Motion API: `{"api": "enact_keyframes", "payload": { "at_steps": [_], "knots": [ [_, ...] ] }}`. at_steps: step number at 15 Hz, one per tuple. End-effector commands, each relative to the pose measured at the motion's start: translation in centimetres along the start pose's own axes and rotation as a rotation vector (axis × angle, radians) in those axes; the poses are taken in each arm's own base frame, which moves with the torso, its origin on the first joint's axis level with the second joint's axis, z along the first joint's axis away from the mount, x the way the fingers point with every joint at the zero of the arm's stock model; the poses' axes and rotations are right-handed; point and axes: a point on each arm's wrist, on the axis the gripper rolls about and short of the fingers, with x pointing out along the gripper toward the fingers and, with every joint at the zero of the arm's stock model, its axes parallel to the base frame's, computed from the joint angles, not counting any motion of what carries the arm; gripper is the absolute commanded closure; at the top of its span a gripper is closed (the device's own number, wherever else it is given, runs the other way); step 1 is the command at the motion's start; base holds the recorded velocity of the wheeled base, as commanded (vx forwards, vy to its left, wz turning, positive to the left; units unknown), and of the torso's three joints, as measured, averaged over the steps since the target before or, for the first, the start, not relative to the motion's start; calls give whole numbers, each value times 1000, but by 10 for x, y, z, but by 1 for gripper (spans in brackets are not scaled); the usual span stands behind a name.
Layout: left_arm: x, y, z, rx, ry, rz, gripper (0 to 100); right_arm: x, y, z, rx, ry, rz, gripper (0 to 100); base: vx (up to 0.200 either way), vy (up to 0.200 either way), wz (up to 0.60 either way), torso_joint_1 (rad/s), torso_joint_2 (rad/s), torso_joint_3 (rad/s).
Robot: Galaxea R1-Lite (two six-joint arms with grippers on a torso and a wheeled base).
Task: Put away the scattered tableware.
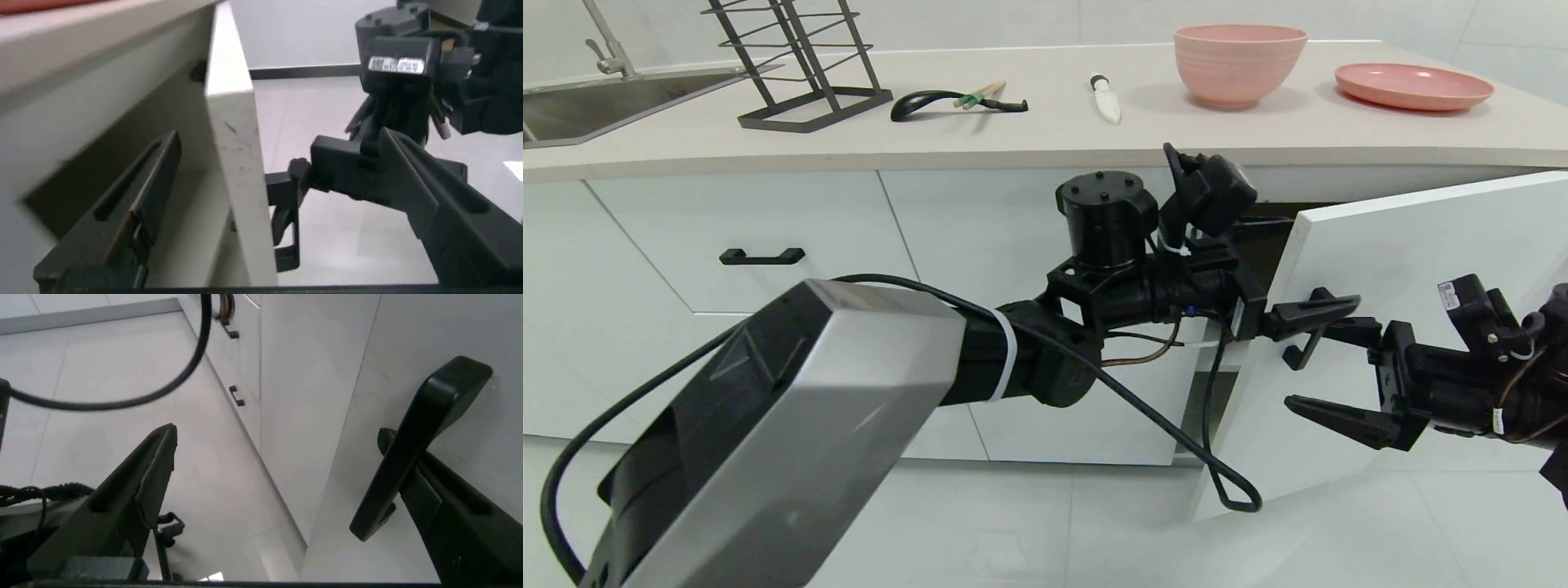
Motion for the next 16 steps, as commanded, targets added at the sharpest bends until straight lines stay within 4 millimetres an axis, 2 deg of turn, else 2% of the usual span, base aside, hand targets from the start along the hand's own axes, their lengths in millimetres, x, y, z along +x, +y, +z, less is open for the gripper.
{"api": "enact_keyframes", "payload": {
  "at_steps": [1,2,5,7,12,14,16],
  "knots": [
    [12,-11,-13,-18,8,-31,0,-6,9,12,-46,-22,2,0,0,0,0,0,0,0],
    [22,-24,-12,-19,-5,-63,0,-8,12,8,-29,-11,0,0,0,0,0,0,0,0],
    [39,-50,-5,-65,-64,-117,0,-22,-2,-4,-17,31,-93,0,0,0,0,0,0,0],
    [41,-55,-8,-113,-114,-121,0,-38,-11,-12,-16,73,-205,0,0,0,0,0,0,0],
    [32,-63,-23,-144,-127,-116,0,-53,-17,-15,-12,94,-268,0,0,0,0,0,0,0],
    [32,-65,-24,-145,-127,-119,0,-55,-16,-16,-8,97,-272,0,0,0,0,0,0,0],
    [35,-68,-26,-149,-126,-119,0,-58,-5,-16,10,107,-270,0,0,0,0,0,0,0]
  ]
}}
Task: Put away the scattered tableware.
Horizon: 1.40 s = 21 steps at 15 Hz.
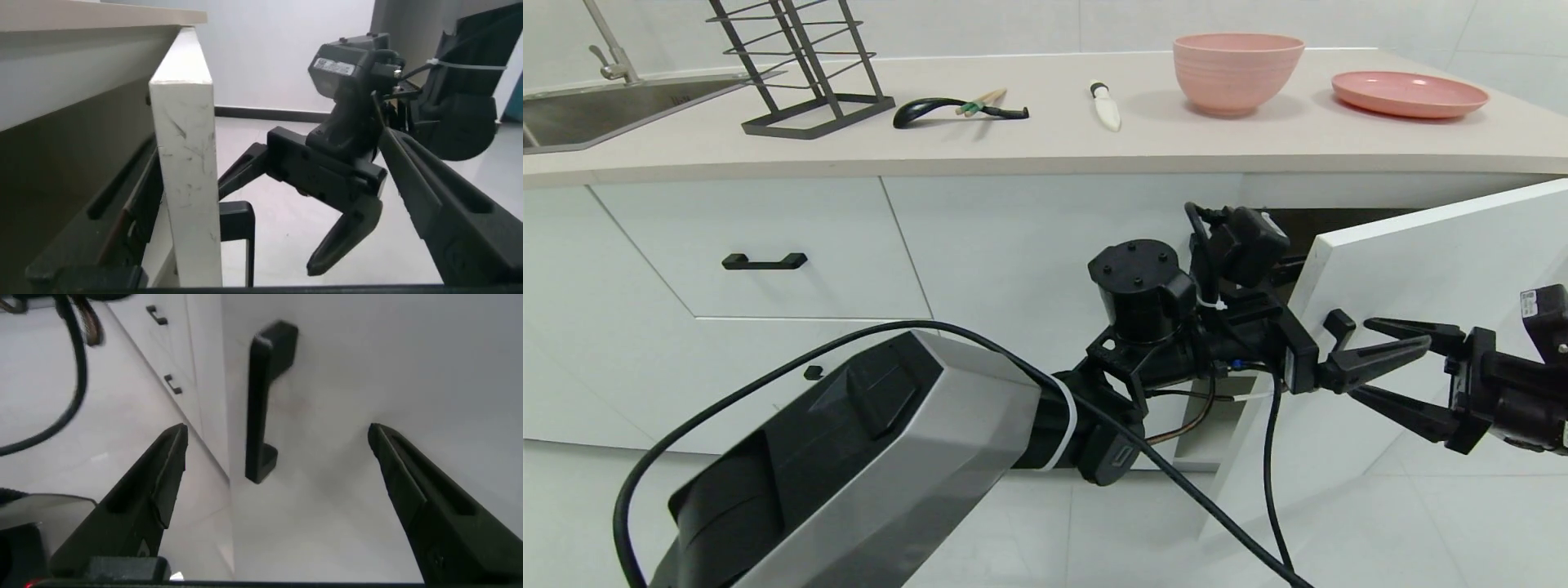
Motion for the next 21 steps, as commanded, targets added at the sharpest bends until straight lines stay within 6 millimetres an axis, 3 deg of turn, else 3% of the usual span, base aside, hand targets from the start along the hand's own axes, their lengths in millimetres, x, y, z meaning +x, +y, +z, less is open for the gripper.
{"api": "enact_keyframes", "payload": {
  "at_steps": [1,8,14,21],
  "knots": [
    [5,-6,-3,-12,5,-6,0,-8,11,0,16,12,3,0,0,0,0,0,0,0],
    [8,-11,-7,-26,9,126,0,-68,97,33,-79,-36,-39,0,0,0,0,0,0,0],
    [12,-16,-9,-31,11,146,0,-88,119,61,-239,-120,-150,0,0,0,0,0,0,0],
    [31,-44,-15,-53,9,80,0,-106,144,81,-379,-218,-211,0,0,0,0,0,0,0]
  ]
}}
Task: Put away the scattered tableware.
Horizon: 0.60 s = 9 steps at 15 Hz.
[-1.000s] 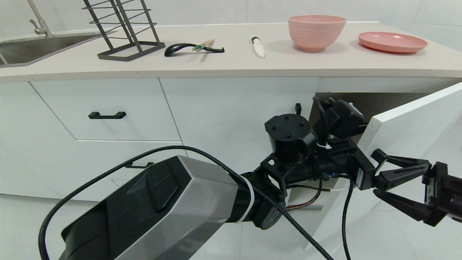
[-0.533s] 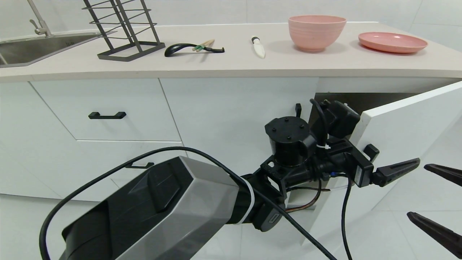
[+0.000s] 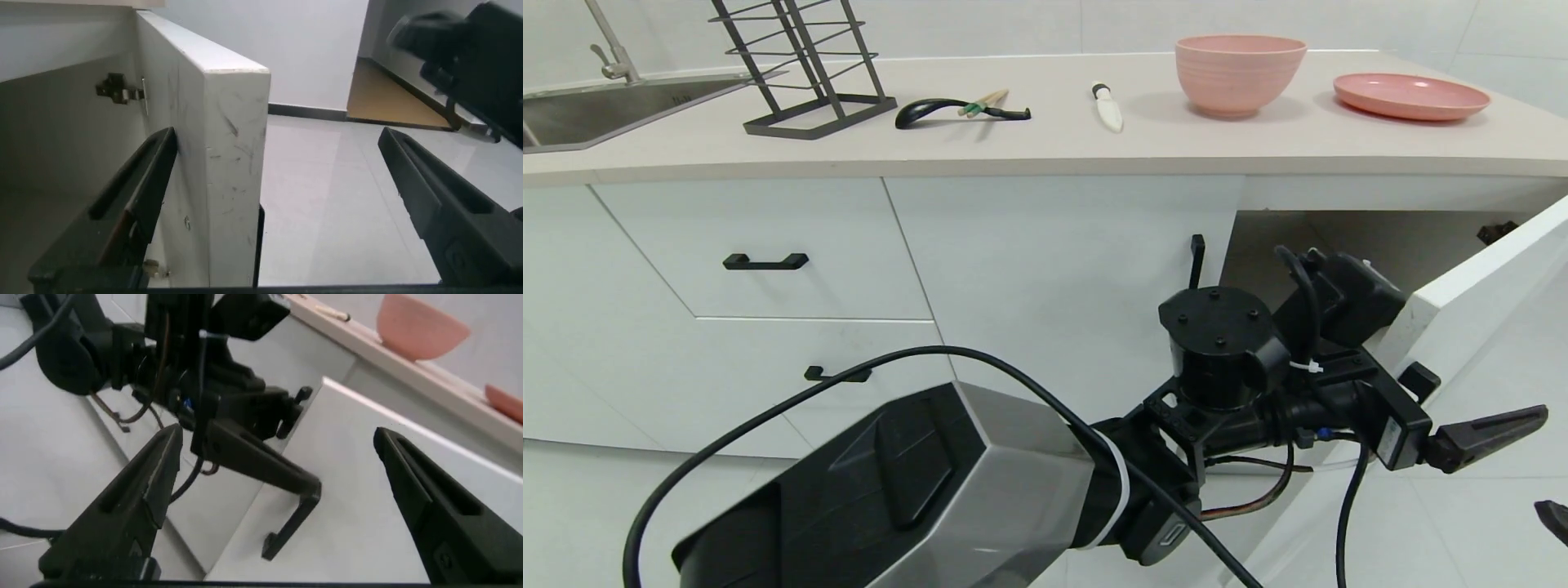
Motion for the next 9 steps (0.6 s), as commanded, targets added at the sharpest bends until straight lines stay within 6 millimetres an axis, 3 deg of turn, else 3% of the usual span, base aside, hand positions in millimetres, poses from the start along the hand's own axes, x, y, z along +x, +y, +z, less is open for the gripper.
{"api": "enact_keyframes", "payload": {
  "at_steps": [1,9],
  "knots": [
    [3,-5,-3,-6,3,-10,0,-6,5,11,-51,-40,-18,0,0,0,0,0,0,0],
    [16,-30,-8,-27,11,-64,0,-16,11,28,-139,-111,-54,0,0,0,0,0,0,0]
  ]
}}
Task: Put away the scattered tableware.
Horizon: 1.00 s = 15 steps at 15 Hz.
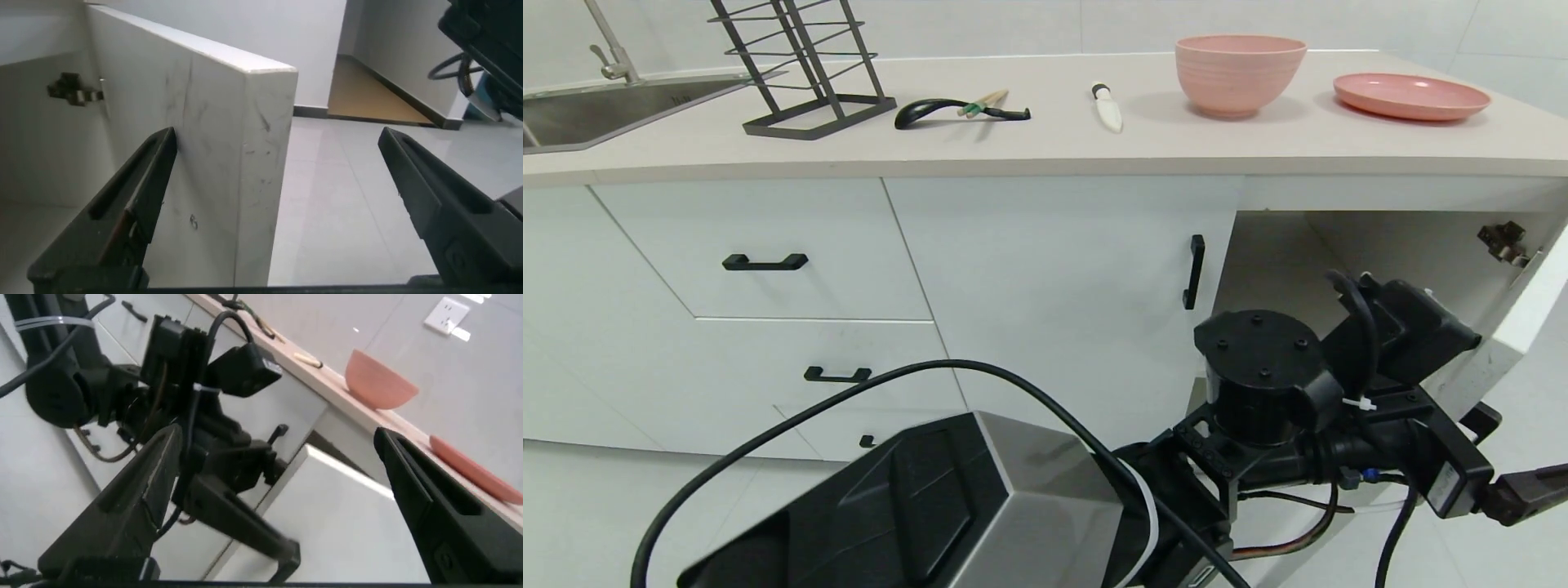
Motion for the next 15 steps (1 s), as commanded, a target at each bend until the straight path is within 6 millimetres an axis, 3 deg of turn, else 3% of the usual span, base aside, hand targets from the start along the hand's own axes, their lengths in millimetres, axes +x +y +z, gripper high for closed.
{"api": "enact_keyframes", "payload": {
  "at_steps": [1,5,8,12,13,14,15],
  "knots": [
    [5,-8,-3,-6,1,-18,0,-1,-2,9,-39,-33,-14,0,0,0,0,0,0,0],
    [17,-25,-14,-23,13,-59,0,-2,-3,15,-69,-51,-48,0,0,0,0,0,0,0],
    [35,-39,-30,-25,-3,-97,0,0,-11,34,-140,-112,-72,0,0,0,0,0,0,0],
    [72,-86,-53,-24,-74,-203,0,3,-21,54,-210,-170,-107,0,0,0,0,0,0,0],
    [79,-107,-68,-39,-66,-238,0,3,-22,58,-224,-181,-109,0,0,0,0,0,0,0],
    [82,-126,-78,-55,-54,-266,0,2,-22,60,-233,-188,-111,0,0,0,0,0,0,0],
    [84,-131,-79,-58,-58,-270,0,1,-21,61,-239,-193,-113,0,0,0,0,0,0,0]
  ]
}}
